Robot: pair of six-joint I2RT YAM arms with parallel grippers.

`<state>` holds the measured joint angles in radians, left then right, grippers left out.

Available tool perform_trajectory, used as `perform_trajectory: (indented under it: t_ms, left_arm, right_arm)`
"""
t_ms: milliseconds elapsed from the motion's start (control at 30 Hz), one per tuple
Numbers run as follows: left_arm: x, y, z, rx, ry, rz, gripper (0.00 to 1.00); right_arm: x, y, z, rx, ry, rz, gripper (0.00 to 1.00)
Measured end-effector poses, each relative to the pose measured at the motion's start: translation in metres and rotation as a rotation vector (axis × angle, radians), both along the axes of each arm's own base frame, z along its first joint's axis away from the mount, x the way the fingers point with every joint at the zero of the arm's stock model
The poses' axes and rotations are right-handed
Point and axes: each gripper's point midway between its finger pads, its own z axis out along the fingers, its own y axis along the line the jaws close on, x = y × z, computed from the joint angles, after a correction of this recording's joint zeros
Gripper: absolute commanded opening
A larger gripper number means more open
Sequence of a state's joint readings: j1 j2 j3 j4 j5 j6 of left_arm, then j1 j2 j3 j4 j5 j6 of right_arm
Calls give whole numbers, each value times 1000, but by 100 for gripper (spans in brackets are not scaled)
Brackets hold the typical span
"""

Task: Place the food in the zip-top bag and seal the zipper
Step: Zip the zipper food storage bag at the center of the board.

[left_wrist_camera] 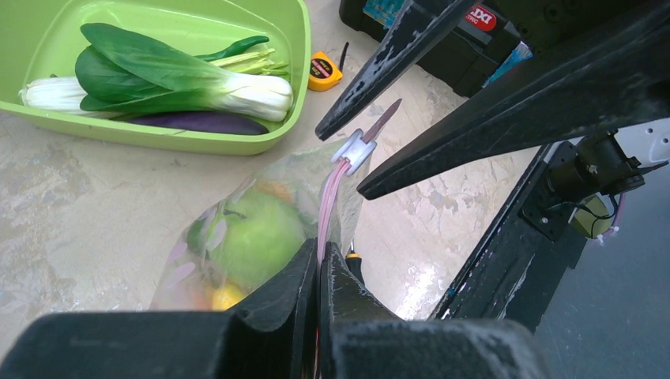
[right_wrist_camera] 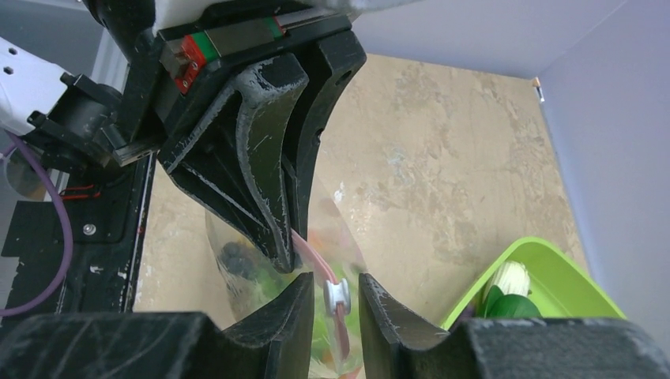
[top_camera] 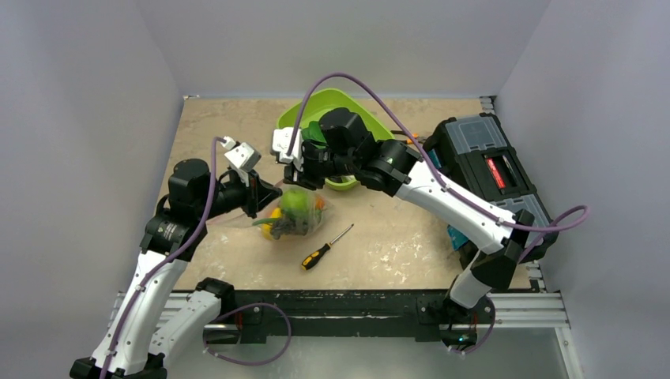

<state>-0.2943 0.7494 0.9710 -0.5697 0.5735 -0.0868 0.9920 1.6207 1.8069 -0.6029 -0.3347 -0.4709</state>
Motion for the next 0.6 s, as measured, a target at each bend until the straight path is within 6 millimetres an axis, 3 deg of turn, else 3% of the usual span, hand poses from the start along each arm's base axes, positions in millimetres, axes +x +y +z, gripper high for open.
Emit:
perform_trajectory:
  t_ms: [67,233,600]
  left_arm:
    - [0,0,0,0,0,-1,0]
    - [0,0,0,-1,0,-4,0]
    - [-7,-5,2,-17,3,-47,0]
  right_arm:
    - [0,1,-4,-15,8,2,24]
    - [0,2,-14,-43,21,13,0]
    - [-16,-3,-12,-68,22,123,0]
